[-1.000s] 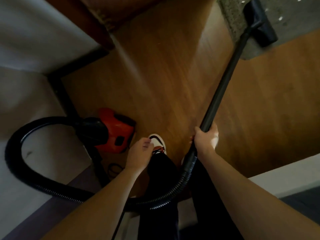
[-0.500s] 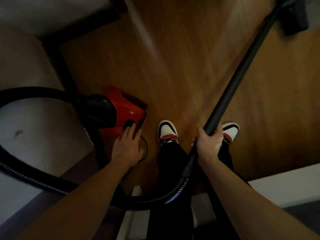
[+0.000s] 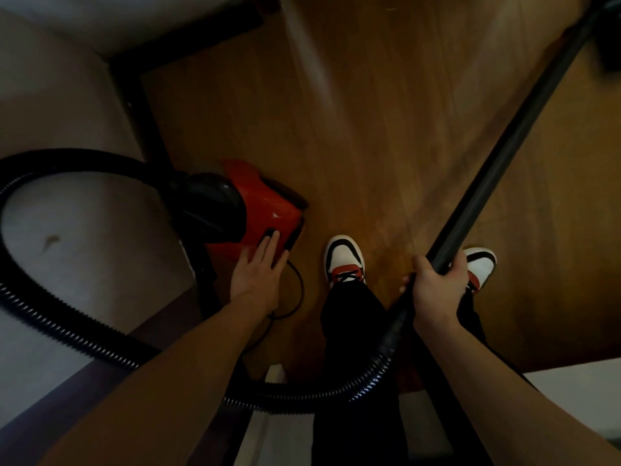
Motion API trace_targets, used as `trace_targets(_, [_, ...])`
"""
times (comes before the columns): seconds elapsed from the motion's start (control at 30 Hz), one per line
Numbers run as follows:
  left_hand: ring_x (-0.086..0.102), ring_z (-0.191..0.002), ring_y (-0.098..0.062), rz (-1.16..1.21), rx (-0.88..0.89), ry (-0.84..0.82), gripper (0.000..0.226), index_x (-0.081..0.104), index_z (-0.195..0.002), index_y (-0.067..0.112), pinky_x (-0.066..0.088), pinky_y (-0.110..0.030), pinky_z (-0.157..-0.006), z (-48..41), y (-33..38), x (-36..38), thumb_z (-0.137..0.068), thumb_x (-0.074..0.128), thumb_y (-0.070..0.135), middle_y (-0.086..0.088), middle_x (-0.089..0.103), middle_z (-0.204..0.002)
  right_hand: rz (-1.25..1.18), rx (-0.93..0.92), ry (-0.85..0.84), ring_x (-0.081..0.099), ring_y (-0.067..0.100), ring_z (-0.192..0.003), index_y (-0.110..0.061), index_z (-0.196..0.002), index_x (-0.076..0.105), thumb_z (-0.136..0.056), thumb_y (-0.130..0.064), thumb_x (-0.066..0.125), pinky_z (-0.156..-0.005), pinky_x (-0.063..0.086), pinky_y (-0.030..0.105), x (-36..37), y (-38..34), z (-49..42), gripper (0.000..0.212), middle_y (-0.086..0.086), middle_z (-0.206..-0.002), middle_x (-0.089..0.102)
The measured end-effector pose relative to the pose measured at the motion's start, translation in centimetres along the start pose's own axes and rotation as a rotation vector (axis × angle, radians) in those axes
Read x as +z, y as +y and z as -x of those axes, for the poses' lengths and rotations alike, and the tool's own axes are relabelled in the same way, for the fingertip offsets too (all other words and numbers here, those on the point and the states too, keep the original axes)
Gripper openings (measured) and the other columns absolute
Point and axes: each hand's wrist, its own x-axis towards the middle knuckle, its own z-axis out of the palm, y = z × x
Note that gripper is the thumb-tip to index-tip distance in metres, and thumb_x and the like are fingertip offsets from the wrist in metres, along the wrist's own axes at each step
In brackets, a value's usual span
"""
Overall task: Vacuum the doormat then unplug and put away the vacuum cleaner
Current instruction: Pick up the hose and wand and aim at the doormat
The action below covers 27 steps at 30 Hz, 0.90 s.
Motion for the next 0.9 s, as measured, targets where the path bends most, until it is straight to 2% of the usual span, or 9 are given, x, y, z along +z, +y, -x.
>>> trace_targets(0.27, [-0.02,-0.15,-0.038,-0.177,0.022,0.019,0.091,-0.02,-0.155,0.013,0.012,-0.055,-0.12,0.5,-0.1,1.6,-0.099,0.04,0.054,-0.028,-0.037,-0.153,-0.027,-0.011,-0.019,0.056,0.01,-0.043,-0.014,-0.142,0.042,-0.096,-0.004,0.059,-0.04,0.049,0.025,0.4,0.3,-0.2,0.05,0.004,-0.073,0.054])
trace_targets(0.47, [-0.018,-0.15,-0.037,-0.133,0.012,0.003,0.093,-0.02,-0.155,0.014,0.011,-0.056,-0.12,0.6,-0.1,1.6,-0.099,0.044,0.052,-0.026,-0.035,-0.155,-0.045,0.014,-0.042,0.054,0.009,-0.043,-0.014,-0.136,0.046,-0.097,-0.003,0.058,-0.04,0.048,0.026,1.0,0.5,2.1,0.042,0.006,-0.072,0.053])
trace_targets(0.77, [-0.019,-0.151,-0.033,-0.101,0.022,0.091,0.096,-0.024,-0.153,0.014,0.01,-0.054,-0.121,0.2,-0.7,2.3,-0.097,0.044,0.054,-0.022,-0.038,-0.154,-0.072,0.019,-0.072,0.052,0.014,-0.04,-0.019,-0.136,0.046,-0.096,-0.002,0.06,-0.04,0.047,0.031,2.3,1.7,4.1,0.045,0.008,-0.075,0.05])
trace_targets(0.9, [-0.016,-0.152,-0.029,-0.072,0.047,0.148,0.097,-0.024,-0.154,0.016,0.015,-0.05,-0.12,0.1,-1.4,2.7,-0.096,0.044,0.055,-0.019,-0.038,-0.155,-0.072,0.008,-0.067,0.05,0.014,-0.039,-0.014,-0.13,0.047,-0.095,-0.001,0.06,-0.04,0.045,0.03,2.2,2.0,3.9,0.039,0.007,-0.072,0.048])
